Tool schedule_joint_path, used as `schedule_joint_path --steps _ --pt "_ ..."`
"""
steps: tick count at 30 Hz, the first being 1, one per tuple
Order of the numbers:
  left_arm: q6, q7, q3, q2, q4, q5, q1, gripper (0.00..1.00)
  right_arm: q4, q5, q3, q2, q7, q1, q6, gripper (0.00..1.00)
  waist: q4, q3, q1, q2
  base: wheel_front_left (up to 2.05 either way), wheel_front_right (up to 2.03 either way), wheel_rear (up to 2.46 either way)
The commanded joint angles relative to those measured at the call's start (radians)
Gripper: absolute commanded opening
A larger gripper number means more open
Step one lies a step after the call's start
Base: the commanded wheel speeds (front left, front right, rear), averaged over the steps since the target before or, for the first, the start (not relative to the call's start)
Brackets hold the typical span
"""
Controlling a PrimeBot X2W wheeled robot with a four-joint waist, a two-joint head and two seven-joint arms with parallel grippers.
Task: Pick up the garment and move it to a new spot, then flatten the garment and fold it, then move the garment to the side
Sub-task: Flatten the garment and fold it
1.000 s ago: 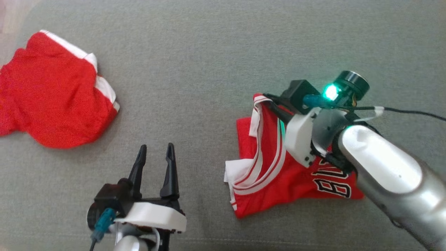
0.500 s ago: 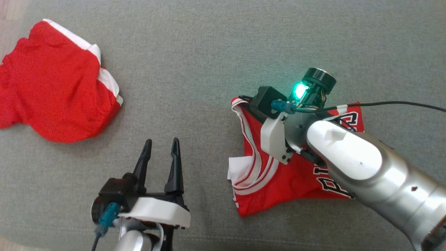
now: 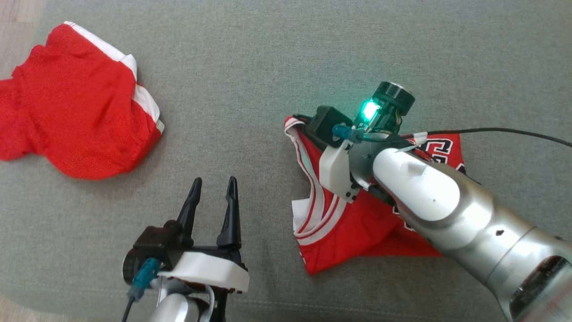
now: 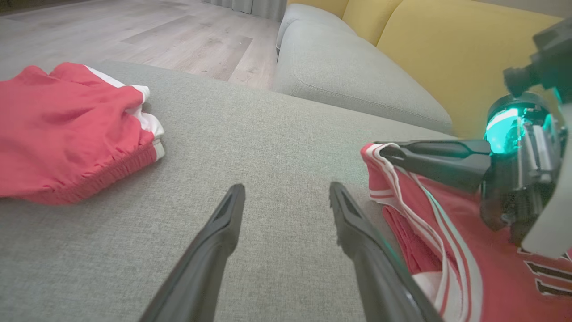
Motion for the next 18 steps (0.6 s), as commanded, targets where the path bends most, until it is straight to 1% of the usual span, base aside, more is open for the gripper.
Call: schedule_joint_path --steps 1,2,3,4,5,7,10,15,18 --pt "0.005 -0.012 0.022 -0.003 -0.024 -0.010 -0.029 1.00 -0.011 0.002 0.004 0.023 -0.014 -0.001 0.007 0.11 0.000 0.000 0.0000 0.0000 0.00 0.00 0.00" --pt "0.006 -0.012 0.023 -0.003 -0.023 -0.010 -0.029 1.00 -0.006 0.005 0.014 0.025 -0.018 0.001 0.007 0.15 -0.001 0.001 0.0000 0.0000 0.00 0.00 0.00" --pt "0.006 -0.012 0.023 -0.003 -0.023 -0.011 -0.029 1.00 -0.001 0.012 0.021 0.027 -0.022 0.002 0.007 0.26 -0.002 0.001 0.0000 0.0000 0.00 0.00 0.00" --pt "0.007 -0.012 0.024 -0.003 -0.022 -0.011 -0.029 1.00 0.002 0.017 0.034 0.027 -0.026 0.003 0.007 0.84 -0.005 0.000 0.0000 0.0000 0.00 0.00 0.00" --pt "0.008 -0.012 0.026 -0.003 -0.022 -0.012 -0.028 1.00 0.005 0.022 0.048 0.026 -0.025 0.003 0.007 1.00 -0.008 -0.001 0.0000 0.0000 0.00 0.00 0.00" --pt "0.009 -0.012 0.032 -0.003 -0.021 -0.011 -0.026 1.00 0.006 0.045 0.063 0.024 -0.020 0.007 0.007 1.00 -0.017 -0.006 0.0000 0.0000 0.00 0.00 0.00" --pt "0.009 -0.012 0.047 -0.003 -0.020 -0.008 -0.019 1.00 -0.011 0.074 0.035 0.014 -0.042 0.018 0.007 1.00 -0.036 -0.022 0.0000 0.0000 0.00 0.00 0.00" --pt "0.010 -0.012 0.085 -0.003 -0.022 0.005 0.011 1.00 -0.081 0.100 -0.106 -0.022 -0.079 0.083 0.007 1.00 -0.087 -0.065 0.0000 0.0000 0.00 0.00 0.00" --pt "0.009 -0.012 0.107 -0.003 -0.026 0.012 0.035 1.00 -0.138 0.089 -0.231 -0.066 -0.078 0.157 0.007 1.00 -0.119 -0.093 0.0000 0.0000 0.00 0.00 0.00"
